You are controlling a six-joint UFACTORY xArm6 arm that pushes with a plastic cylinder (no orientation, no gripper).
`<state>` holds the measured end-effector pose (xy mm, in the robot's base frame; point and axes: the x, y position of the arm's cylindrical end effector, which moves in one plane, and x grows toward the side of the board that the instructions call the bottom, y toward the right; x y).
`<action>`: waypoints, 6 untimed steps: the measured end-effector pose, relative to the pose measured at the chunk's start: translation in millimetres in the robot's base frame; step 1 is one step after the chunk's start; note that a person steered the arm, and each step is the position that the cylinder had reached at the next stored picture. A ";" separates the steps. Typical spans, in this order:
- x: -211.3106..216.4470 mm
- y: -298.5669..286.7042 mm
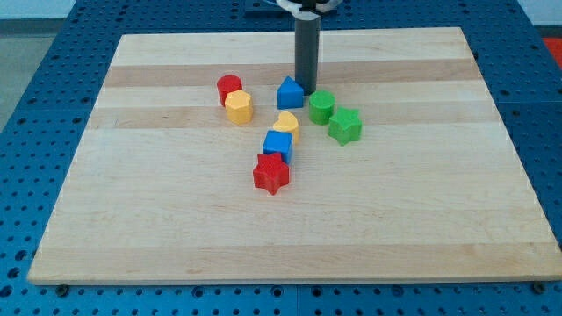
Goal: Touch the top side of the red circle
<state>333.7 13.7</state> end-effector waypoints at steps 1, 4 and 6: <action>0.0 -14.3; -27.2 -22.8; -27.2 -72.4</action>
